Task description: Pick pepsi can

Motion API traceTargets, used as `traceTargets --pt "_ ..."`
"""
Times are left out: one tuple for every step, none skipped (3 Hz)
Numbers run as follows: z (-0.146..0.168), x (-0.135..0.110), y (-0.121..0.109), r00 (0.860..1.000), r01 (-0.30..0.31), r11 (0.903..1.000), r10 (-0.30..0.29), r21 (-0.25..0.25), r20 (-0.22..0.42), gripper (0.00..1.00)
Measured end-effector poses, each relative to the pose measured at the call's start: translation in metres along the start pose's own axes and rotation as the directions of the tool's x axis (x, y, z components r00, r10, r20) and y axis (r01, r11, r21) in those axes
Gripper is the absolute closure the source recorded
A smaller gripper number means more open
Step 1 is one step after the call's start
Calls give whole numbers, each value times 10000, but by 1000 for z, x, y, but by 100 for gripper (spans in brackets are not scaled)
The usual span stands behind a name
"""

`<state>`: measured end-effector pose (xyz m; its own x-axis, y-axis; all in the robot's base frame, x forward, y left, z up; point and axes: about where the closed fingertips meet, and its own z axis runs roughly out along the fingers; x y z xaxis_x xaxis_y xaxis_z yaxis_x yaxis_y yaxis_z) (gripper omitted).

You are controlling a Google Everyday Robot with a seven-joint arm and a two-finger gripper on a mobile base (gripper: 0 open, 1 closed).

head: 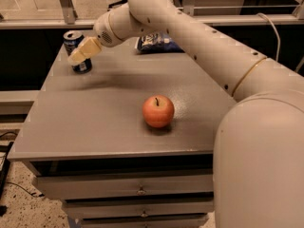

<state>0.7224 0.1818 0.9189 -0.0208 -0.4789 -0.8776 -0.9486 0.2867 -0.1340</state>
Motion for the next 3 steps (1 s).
traceTargets --pt "33 6 -10 9989 -422 9990 419 115 194 3" --pt "47 7 -10 9967 -709 9975 705 69 391 33" --pt "34 -2 -8 9928 -906 9958 896 88 794 64"
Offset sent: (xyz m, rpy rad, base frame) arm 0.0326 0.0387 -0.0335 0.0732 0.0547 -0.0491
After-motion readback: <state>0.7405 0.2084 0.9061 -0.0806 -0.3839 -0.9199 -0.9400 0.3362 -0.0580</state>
